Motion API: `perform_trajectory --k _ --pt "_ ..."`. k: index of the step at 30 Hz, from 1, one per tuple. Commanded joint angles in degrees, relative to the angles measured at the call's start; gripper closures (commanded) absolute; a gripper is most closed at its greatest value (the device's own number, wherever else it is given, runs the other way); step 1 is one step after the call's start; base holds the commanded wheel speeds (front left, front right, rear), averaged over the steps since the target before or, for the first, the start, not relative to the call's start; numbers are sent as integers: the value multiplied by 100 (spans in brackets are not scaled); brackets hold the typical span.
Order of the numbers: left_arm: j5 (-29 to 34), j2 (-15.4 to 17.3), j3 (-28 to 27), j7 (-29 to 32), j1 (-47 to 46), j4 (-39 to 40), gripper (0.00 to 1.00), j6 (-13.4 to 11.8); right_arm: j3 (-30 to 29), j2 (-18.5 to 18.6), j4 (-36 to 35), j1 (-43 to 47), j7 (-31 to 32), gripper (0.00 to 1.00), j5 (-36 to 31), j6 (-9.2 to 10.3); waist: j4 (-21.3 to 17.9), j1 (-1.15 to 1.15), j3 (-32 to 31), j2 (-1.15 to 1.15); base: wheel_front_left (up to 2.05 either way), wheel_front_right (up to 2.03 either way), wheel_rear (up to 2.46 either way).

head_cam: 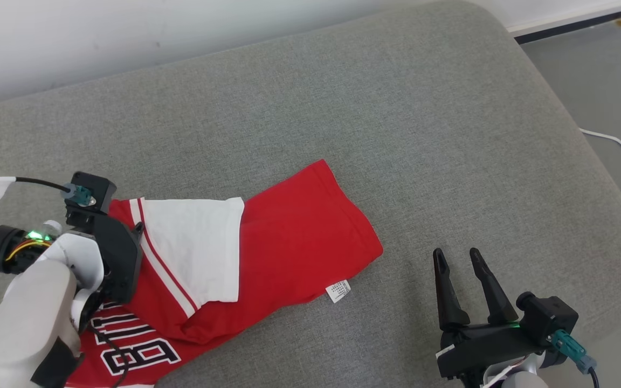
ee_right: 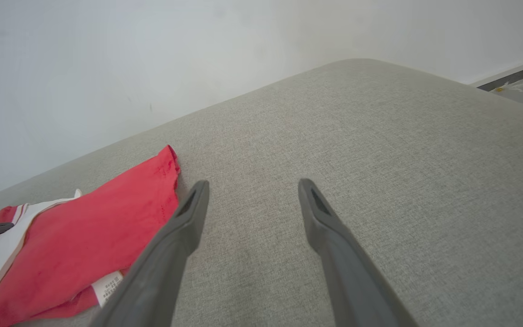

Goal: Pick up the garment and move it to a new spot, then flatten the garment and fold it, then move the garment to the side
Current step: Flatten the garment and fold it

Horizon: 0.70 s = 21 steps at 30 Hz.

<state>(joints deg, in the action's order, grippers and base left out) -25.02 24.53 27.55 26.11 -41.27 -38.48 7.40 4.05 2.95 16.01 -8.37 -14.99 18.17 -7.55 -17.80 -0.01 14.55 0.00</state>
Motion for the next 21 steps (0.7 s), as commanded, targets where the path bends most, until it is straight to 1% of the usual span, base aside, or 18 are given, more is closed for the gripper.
perform_trajectory --k 1,2,3,6,9,11,13,16,21 --pt "-54 -52 60 -3 54 -90 86 7 -5 -14 -17 -46 -29 0 -12 13 6 1 15 0 0 0 0" --pt "-69 -52 130 -38 23 -131 100 7 -2 -15 -19 -49 -29 0 -16 13 9 1 23 0 0 0 0" --pt "-78 -30 199 -126 -25 -136 100 7 -3 -18 -21 -54 -29 0 -21 13 14 1 29 0 0 0 0" --pt "-178 -27 151 -597 -267 -95 100 5 -43 -15 -31 -40 -29 0 -45 13 62 1 27 0 0 0 0" --pt "-214 14 35 -1139 -553 -26 100 5 -95 -16 -45 20 -29 0 -81 13 151 1 7 0 0 0 0" --pt "-265 -12 -106 -1506 -714 25 100 -46 -107 -16 -59 35 -29 0 -109 13 215 1 -5 0 0 0 0" --pt "-332 0 -301 -1862 -898 68 100 -137 -121 -15 -69 34 -29 0 -124 13 269 1 -4 0 0 0 0" --pt "-336 114 -508 -2267 -1139 71 100 -252 -112 -15 -90 -3 -29 0 -159 13 311 1 30 0 0 0 0" --pt "-298 294 -720 -2697 -1275 -224 100 -491 -63 -15 -118 -64 -29 0 -167 13 276 1 151 0 0 0 0"
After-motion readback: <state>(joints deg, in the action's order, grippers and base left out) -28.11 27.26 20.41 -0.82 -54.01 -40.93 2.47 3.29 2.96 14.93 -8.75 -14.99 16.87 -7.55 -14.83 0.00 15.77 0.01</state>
